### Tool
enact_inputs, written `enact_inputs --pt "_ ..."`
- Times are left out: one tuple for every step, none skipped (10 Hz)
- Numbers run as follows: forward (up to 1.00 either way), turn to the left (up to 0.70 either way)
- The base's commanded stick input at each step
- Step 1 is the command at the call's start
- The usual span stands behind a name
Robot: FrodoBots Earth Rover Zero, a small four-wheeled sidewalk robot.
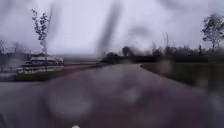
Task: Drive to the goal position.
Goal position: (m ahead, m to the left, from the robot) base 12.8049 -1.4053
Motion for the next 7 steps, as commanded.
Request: enact_inputs --pt "0.70 0.00" --pt "0.70 0.00" --pt "0.70 0.00" --pt "0.70 0.00" --pt "0.70 0.00" --pt "0.70 0.00" --pt "0.70 0.00"
